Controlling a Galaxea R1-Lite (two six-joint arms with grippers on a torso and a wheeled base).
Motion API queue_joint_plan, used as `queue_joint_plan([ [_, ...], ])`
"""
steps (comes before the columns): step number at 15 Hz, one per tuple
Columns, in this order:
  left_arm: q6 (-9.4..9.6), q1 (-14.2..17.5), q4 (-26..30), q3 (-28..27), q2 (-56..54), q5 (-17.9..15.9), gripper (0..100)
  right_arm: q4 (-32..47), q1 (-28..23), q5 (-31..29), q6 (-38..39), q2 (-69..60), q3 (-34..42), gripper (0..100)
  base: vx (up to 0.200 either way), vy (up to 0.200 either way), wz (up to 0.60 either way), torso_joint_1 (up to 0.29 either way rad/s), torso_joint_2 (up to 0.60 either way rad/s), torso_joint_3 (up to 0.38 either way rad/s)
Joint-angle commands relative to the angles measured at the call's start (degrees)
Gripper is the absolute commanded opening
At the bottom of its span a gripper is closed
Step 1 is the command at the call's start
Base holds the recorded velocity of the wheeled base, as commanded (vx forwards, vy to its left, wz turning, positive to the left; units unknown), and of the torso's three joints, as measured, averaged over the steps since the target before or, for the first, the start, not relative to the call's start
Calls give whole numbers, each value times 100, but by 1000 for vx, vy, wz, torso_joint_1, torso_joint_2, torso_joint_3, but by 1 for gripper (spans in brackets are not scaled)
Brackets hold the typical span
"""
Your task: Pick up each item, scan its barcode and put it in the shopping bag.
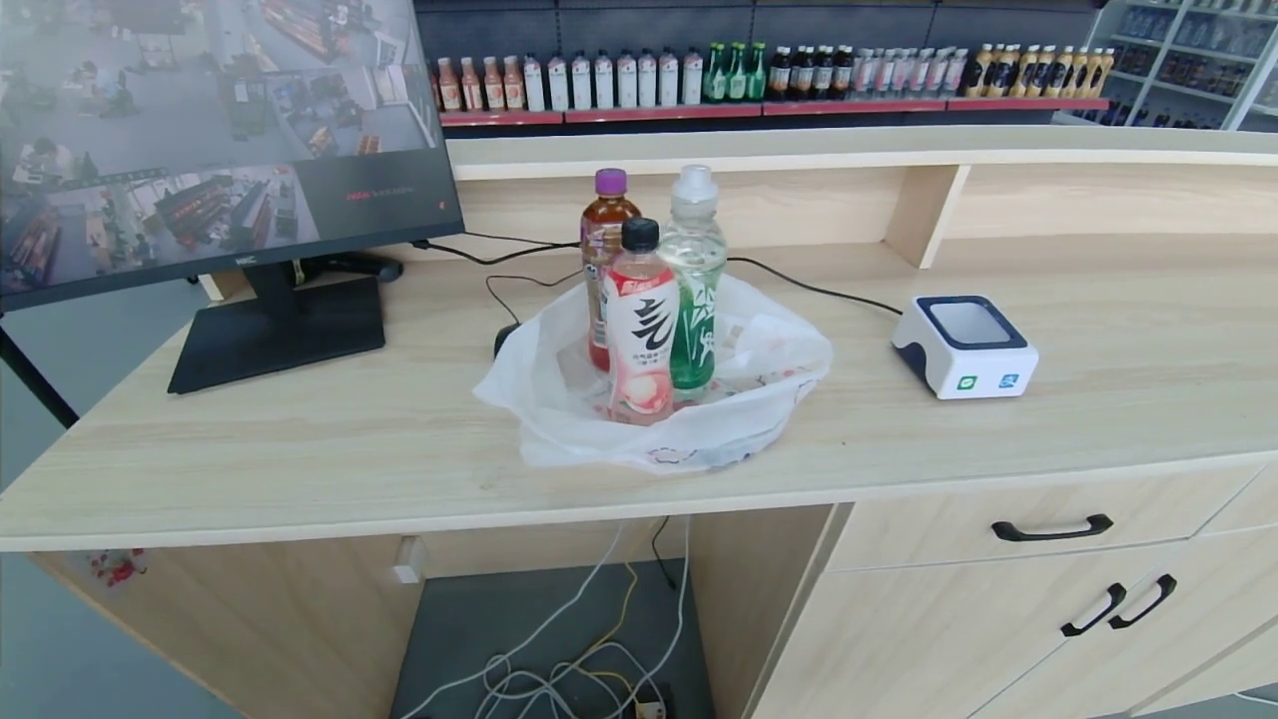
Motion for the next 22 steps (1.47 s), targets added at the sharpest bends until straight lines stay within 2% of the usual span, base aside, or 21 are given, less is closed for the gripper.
queue_joint_plan([
  [1,-1,0,2,0,-2,1,100,-6,-2,2,-1,18,0,100,0,-200,0,22,2,2],
  [14,-9,0,2,0,-2,1,100,3,-2,11,-1,18,0,100,0,-200,0,2,2,1],
  [22,-9,0,2,0,-2,1,100,3,-2,11,-27,18,0,100,0,0,0,0,0,0],
])
